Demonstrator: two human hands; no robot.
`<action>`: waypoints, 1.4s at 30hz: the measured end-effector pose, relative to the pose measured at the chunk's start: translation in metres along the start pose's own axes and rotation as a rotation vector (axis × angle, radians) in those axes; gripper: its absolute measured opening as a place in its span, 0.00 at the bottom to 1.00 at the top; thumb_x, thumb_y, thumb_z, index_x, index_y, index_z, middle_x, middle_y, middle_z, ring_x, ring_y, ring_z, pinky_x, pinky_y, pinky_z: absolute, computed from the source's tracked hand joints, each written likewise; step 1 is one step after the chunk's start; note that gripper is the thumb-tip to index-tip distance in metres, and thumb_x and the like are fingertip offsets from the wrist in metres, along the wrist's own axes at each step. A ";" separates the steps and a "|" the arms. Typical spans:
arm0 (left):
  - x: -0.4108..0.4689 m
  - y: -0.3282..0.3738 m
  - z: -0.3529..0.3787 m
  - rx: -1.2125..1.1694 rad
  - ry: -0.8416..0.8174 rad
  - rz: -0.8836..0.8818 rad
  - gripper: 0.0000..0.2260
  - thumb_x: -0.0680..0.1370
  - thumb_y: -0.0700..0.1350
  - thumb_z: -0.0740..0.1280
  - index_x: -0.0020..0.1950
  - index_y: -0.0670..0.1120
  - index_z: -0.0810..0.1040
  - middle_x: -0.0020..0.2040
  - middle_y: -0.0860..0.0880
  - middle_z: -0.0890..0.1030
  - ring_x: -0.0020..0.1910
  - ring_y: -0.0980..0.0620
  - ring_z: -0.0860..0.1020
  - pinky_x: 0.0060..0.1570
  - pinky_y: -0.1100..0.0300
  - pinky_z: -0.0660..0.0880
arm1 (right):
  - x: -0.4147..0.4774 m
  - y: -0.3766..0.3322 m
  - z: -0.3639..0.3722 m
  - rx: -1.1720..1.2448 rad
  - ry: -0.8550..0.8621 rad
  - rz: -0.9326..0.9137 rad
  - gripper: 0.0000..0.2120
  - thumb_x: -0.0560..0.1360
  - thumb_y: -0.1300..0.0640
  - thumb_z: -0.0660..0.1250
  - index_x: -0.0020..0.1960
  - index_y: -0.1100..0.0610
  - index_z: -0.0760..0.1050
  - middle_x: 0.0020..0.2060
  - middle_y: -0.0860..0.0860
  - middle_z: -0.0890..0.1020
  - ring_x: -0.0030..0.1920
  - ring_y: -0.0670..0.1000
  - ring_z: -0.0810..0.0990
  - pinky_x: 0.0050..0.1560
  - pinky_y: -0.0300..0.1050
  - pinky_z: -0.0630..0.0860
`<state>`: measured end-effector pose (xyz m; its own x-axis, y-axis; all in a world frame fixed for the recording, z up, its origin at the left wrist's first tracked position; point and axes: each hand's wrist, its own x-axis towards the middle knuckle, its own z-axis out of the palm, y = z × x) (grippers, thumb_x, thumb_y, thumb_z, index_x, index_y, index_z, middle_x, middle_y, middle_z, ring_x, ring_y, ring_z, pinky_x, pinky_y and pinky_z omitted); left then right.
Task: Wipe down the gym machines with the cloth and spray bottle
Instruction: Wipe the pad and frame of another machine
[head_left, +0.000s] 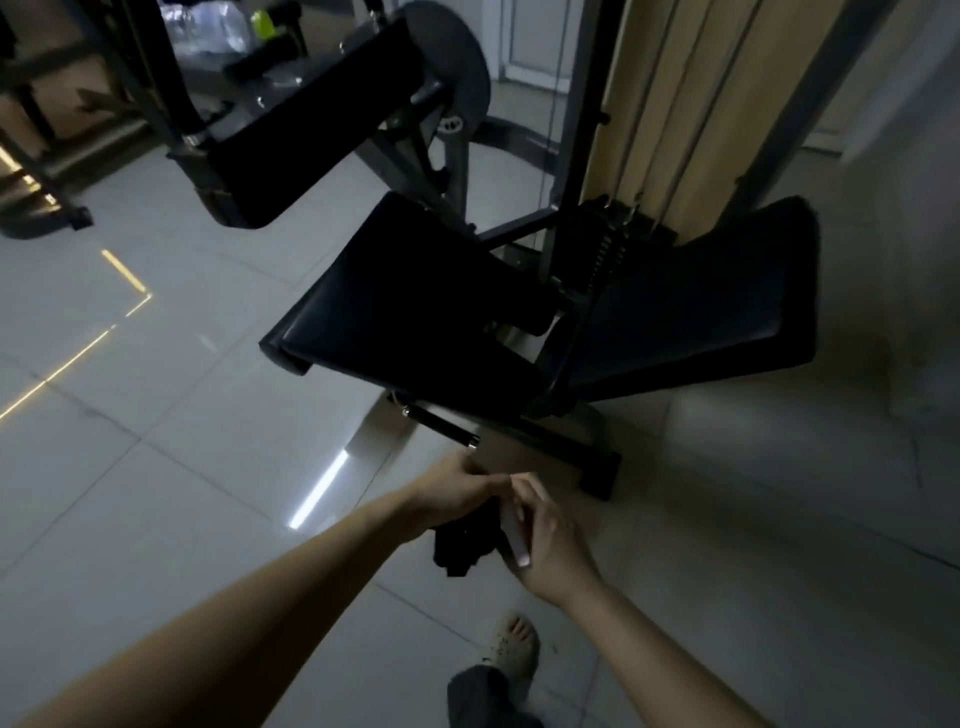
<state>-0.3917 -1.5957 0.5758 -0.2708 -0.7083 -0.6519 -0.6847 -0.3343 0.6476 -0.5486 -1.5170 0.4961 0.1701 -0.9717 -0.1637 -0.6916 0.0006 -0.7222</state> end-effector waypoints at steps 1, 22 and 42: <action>0.013 -0.007 -0.005 -0.062 0.017 -0.037 0.13 0.78 0.56 0.70 0.44 0.46 0.84 0.39 0.51 0.83 0.35 0.57 0.81 0.29 0.69 0.72 | 0.017 0.009 0.008 -0.003 -0.018 0.008 0.20 0.73 0.53 0.69 0.62 0.48 0.68 0.60 0.42 0.71 0.52 0.50 0.78 0.44 0.44 0.77; 0.248 -0.237 -0.051 -0.578 0.212 -0.274 0.08 0.81 0.40 0.67 0.59 0.39 0.76 0.42 0.39 0.86 0.41 0.36 0.86 0.50 0.44 0.83 | 0.159 0.118 0.199 -0.016 0.088 0.516 0.10 0.76 0.53 0.66 0.37 0.51 0.70 0.35 0.45 0.75 0.32 0.44 0.73 0.31 0.33 0.63; 0.370 -0.352 -0.062 -0.625 0.303 0.166 0.15 0.75 0.37 0.58 0.57 0.31 0.76 0.45 0.28 0.83 0.41 0.27 0.83 0.40 0.50 0.79 | 0.275 0.175 0.322 -0.049 0.277 -0.147 0.05 0.73 0.51 0.61 0.47 0.51 0.71 0.41 0.46 0.73 0.39 0.48 0.75 0.40 0.47 0.79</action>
<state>-0.2087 -1.7788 0.1315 -0.0758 -0.8922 -0.4452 -0.1105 -0.4362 0.8930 -0.3971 -1.7086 0.1084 0.0781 -0.9879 0.1343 -0.7080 -0.1498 -0.6901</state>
